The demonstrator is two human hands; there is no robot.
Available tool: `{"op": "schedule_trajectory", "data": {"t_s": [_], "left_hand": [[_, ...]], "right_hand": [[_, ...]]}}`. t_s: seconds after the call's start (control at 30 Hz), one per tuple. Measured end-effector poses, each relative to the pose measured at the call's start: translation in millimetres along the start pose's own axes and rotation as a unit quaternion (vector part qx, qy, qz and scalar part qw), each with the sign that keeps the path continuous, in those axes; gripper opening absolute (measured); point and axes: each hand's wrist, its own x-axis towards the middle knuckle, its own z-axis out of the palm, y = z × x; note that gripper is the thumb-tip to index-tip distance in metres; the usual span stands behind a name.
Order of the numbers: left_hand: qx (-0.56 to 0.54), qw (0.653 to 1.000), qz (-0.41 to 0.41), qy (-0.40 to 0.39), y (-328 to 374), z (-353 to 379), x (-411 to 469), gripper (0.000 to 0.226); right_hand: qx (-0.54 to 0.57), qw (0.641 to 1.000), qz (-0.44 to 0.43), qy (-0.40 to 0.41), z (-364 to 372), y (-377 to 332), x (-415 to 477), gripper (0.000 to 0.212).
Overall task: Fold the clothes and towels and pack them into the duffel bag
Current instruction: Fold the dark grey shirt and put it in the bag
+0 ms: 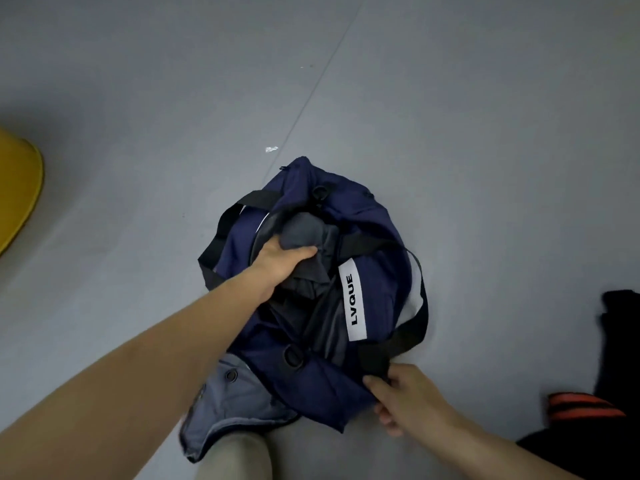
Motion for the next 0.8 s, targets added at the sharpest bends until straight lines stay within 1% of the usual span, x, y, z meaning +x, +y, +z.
{"op": "schedule_trajectory", "data": {"t_s": [0.07, 0.1, 0.13, 0.2, 0.23, 0.27, 0.3, 0.37, 0.4, 0.47, 0.53, 0.57, 0.63, 0.7, 0.77, 0.8], "left_hand": [[0.023, 1.0, -0.012, -0.003, -10, 1, 3, 0.064], [0.024, 1.0, -0.007, 0.0, -11, 3, 4, 0.066], [0.024, 1.0, 0.001, 0.005, -11, 4, 6, 0.067], [0.019, 1.0, 0.019, 0.014, -8, 6, 10, 0.064], [0.016, 0.999, 0.028, 0.017, -6, 6, 13, 0.063], [0.015, 0.999, 0.034, 0.018, -6, 5, 15, 0.061], [0.013, 0.999, 0.038, 0.017, -5, 5, 16, 0.06], [0.012, 0.999, 0.044, 0.019, -7, 5, 19, 0.057], [0.018, 0.998, 0.048, 0.021, -9, 6, 21, 0.057], [0.047, 0.997, 0.06, 0.023, -12, 9, 26, 0.064], [0.098, 0.993, 0.071, 0.005, -13, 12, 29, 0.079], [0.122, 0.99, 0.072, -0.009, -12, 13, 30, 0.085], [0.145, 0.985, 0.079, -0.046, -9, 16, 32, 0.082], [0.163, 0.981, 0.087, -0.063, -7, 18, 35, 0.078], [0.198, 0.975, 0.095, -0.045, -7, 15, 43, 0.08], [0.212, 0.972, 0.099, -0.03, -5, 13, 47, 0.083]], "right_hand": [[-0.014, 1.0, -0.014, 0.024, -5, 5, -2, 0.024], [-0.049, 0.997, -0.033, 0.042, -4, 6, -4, 0.03], [-0.107, 0.99, -0.061, 0.064, -3, 4, -5, 0.038], [-0.225, 0.961, -0.126, 0.099, -3, 0, -9, 0.055], [-0.254, 0.946, -0.166, 0.118, -4, -4, -11, 0.059], [-0.26, 0.933, -0.209, 0.136, -6, -10, -13, 0.057], [-0.252, 0.922, -0.253, 0.152, -8, -19, -15, 0.05], [-0.222, 0.893, -0.348, 0.179, -11, -35, -10, 0.024], [-0.214, 0.878, -0.382, 0.195, -13, -42, -4, 0.018], [-0.235, 0.843, -0.423, 0.234, -13, -52, 17, 0.04], [-0.291, 0.822, -0.412, 0.265, -9, -58, 40, 0.053], [-0.323, 0.821, -0.387, 0.268, -6, -61, 49, 0.056], [-0.374, 0.827, -0.33, 0.257, 1, -67, 65, 0.058], [-0.399, 0.836, -0.285, 0.247, 5, -72, 78, 0.056], [-0.398, 0.844, -0.255, 0.253, 2, -75, 85, 0.057], [-0.381, 0.849, -0.258, 0.262, -2, -75, 86, 0.057]]}}
